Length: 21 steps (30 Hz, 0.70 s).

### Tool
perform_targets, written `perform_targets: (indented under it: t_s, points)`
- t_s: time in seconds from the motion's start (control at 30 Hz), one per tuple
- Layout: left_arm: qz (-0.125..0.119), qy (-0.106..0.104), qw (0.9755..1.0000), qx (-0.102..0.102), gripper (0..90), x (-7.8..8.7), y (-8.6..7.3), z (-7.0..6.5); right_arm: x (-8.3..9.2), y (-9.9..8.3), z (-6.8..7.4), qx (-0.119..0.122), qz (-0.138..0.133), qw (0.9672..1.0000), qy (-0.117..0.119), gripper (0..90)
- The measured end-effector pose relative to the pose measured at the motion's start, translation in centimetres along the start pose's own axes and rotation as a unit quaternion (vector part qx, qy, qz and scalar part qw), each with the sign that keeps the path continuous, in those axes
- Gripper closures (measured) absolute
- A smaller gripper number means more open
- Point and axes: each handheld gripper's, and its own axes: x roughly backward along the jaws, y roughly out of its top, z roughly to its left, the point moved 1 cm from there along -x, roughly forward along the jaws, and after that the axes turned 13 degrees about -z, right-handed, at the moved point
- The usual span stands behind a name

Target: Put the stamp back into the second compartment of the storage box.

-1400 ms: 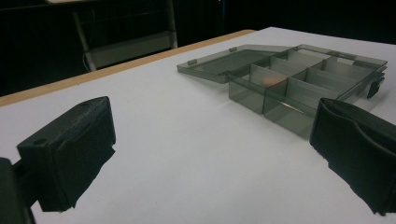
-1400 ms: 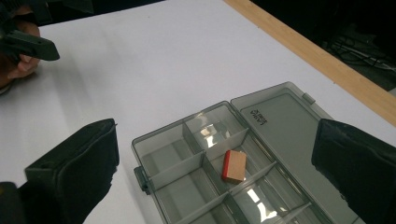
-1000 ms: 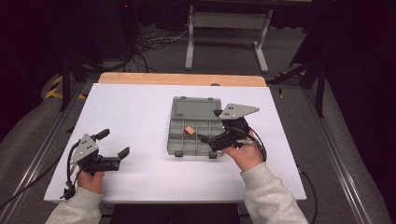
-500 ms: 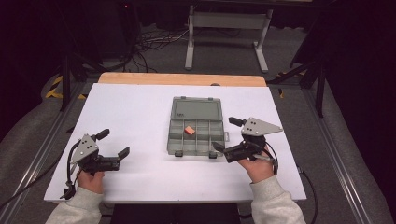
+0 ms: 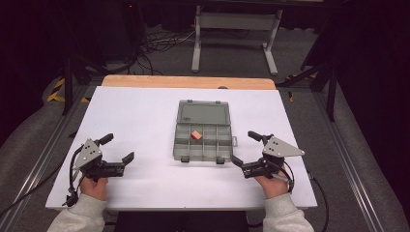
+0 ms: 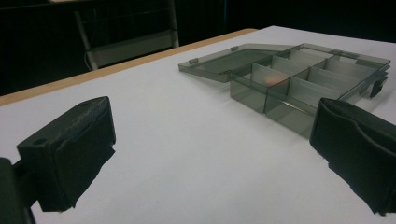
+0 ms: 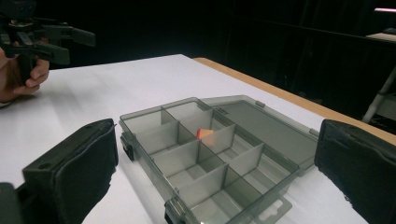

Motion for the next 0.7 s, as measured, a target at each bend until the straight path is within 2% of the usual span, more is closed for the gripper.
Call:
perform_targets:
  t_s: [0.33,0.47,0.7]
  points:
    - [0.0,0.003,1.0,0.0,1.0,0.0,0.0,0.0,1.5,-3.1,-0.6,-0.009,-0.009,0.9998,-0.017,0.0]
    - [0.001,0.002,1.0,-0.001,1.0,0.1,0.0,0.1,1.9,-4.3,-0.7,-0.019,0.0,0.9995,-0.026,0.0]
    - [-0.001,0.002,1.0,0.001,1.0,0.1,0.0,0.0,1.6,-4.7,-0.2,-0.001,0.012,0.9991,-0.041,0.0]
